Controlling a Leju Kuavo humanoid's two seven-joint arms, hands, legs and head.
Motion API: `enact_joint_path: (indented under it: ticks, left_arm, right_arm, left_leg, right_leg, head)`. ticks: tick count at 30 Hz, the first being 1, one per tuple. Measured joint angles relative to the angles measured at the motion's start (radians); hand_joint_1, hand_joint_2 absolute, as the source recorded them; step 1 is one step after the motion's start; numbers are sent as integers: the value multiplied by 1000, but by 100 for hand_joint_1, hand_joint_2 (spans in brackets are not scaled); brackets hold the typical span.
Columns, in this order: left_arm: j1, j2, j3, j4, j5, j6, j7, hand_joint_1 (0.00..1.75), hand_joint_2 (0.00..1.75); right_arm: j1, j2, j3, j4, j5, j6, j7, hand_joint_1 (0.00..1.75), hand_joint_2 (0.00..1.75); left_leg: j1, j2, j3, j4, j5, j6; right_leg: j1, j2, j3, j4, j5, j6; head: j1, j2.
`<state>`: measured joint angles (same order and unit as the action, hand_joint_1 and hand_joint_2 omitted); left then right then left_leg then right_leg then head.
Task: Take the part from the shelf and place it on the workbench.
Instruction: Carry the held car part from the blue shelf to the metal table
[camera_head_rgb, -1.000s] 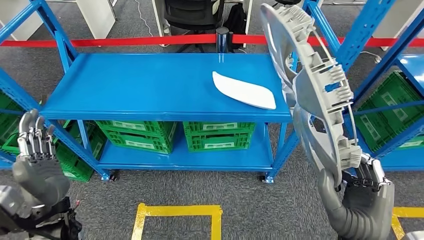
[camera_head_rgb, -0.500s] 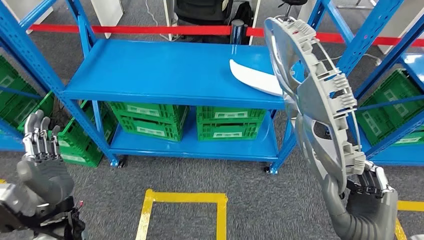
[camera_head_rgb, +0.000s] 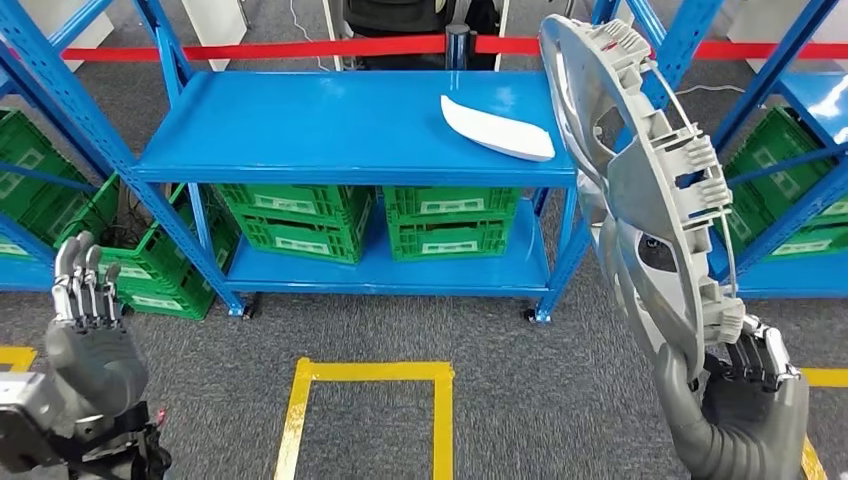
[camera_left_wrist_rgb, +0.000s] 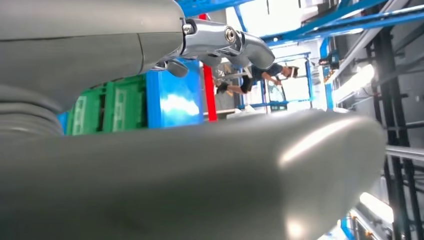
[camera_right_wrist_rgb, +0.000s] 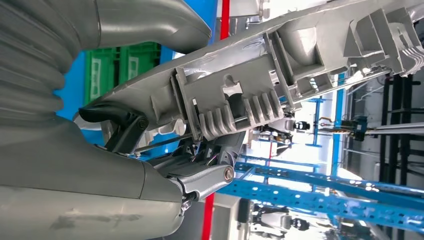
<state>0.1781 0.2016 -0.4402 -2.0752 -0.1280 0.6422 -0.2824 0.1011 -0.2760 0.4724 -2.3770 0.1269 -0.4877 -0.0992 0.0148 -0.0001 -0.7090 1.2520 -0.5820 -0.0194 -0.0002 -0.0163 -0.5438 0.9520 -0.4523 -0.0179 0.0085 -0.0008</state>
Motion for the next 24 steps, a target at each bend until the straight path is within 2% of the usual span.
enact_joint_path:
  ticks: [1,2,3,4,5,6,7,9,10,11,12,14,15,16,17,19,20,21,22,24]
  left_arm:
    - [1,0,0,0,-1,1,1,0,0]
    - [1,0,0,0,-2,1,2,0,0]
    - [0,0,0,-1,-2,0,4,0,0]
    - [-2,1,-1,-2,-2,-2,7,0,0]
    - [-5,0,-1,-3,-3,-4,10,0,0]
    - [-9,0,-2,-4,-3,-7,13,0,0]
    - [-13,0,-3,-5,-4,-11,15,0,0]
    - [-20,0,-4,-5,-4,-16,19,0,0]
    - [-23,0,-5,-5,-5,-19,20,0,0]
    - [-27,0,-7,-5,-7,-22,21,0,0]
    - [-31,0,-8,-5,-9,-25,22,0,0]
    - [-37,0,-11,-4,-14,-28,24,0,0]
    - [-38,0,-13,-4,-16,-30,26,0,0]
    - [-38,0,-15,-4,-17,-32,29,0,0]
    - [-40,0,-16,-4,-19,-34,34,0,0]
    - [-43,0,-18,-4,-23,-42,43,0,0]
    - [-46,0,-19,-3,-25,-45,47,0,0]
    - [-48,0,-20,-2,-25,-46,50,0,0]
    - [-49,0,-21,1,-23,-47,52,0,0]
    - [-49,0,-22,7,-17,-45,52,0,0]
  right_arm:
    - [0,1,0,2,-1,0,0,175,175]
    - [0,1,0,3,-2,0,0,175,175]
    - [0,1,0,3,-4,-1,0,175,175]
    - [0,1,0,3,-5,-3,1,175,175]
    - [0,1,0,3,-7,-6,1,175,175]
    - [-1,1,0,3,-7,-9,1,175,175]
    - [-1,1,0,3,-8,-13,2,175,175]
    - [-1,1,0,3,-10,-20,2,175,175]
    - [-1,1,0,3,-13,-23,0,175,175]
    - [0,1,0,3,-17,-25,-3,175,175]
    - [0,1,0,3,-22,-27,-8,175,175]
    - [1,1,0,4,-32,-30,-22,175,175]
    - [1,1,0,5,-37,-31,-26,175,175]
    - [1,1,0,6,-41,-33,-30,175,175]
    - [2,1,0,8,-45,-34,-33,175,175]
    - [3,1,-1,10,-52,-36,-39,175,175]
    - [3,1,-2,11,-54,-36,-41,175,175]
    - [5,1,-2,12,-54,-36,-43,175,175]
    - [6,1,-2,13,-55,-35,-43,175,175]
    - [12,1,-2,19,-56,-36,-41,175,175]
  left_leg:
    - [0,0,11,16,9,-1]
    - [0,0,40,-5,33,0]
    - [0,0,87,-61,59,2]
    - [-1,0,143,-135,71,5]
    - [-2,0,195,-209,72,9]
    - [-4,-1,230,-262,64,12]
    - [-7,-1,246,-290,56,16]
    - [-7,-1,243,-304,63,28]
    - [-5,0,238,-307,71,36]
    - [-2,1,233,-311,80,44]
    - [1,3,226,-313,88,49]
    - [1,3,205,-309,103,53]
    - [1,3,194,-305,108,53]
    - [1,3,182,-300,113,52]
    - [2,3,172,-294,116,50]
    - [3,2,154,-280,119,47]
    - [2,1,146,-273,121,42]
    - [1,1,139,-268,124,37]
    - [0,1,134,-266,127,30]
    - [1,0,129,-264,134,17]
  right_leg:
    - [0,0,-15,3,10,1]
    - [0,0,-29,6,19,3]
    - [0,0,-41,11,26,6]
    - [1,1,-53,15,33,9]
    - [2,0,-62,19,39,14]
    - [3,-1,-68,23,46,18]
    - [3,-1,-74,24,54,23]
    - [1,-1,-83,25,65,34]
    - [0,2,-92,34,55,40]
    - [-1,5,-105,61,30,46]
    - [-4,8,-125,110,-9,51]
    - [-8,10,-167,249,-90,60]
    - [-11,10,-178,301,-110,63]
    - [-13,10,-172,319,-112,65]
    - [-14,10,-148,295,-96,66]
    - [-17,11,-61,164,-55,64]
    - [-16,12,-21,102,-44,61]
    - [-14,13,4,61,-41,57]
    - [-12,14,14,43,-44,53]
    - [-10,14,11,39,-37,42]
  head:
    - [-3,0]
    - [-6,0]
    - [-10,0]
    - [-14,0]
    - [-16,0]
    - [-17,0]
    - [-18,0]
    - [-18,0]
    - [-17,0]
    - [-13,0]
    - [-7,0]
    - [6,0]
    - [10,0]
    - [13,0]
    - [16,0]
    - [22,0]
    - [25,0]
    - [26,0]
    - [27,0]
    - [24,0]
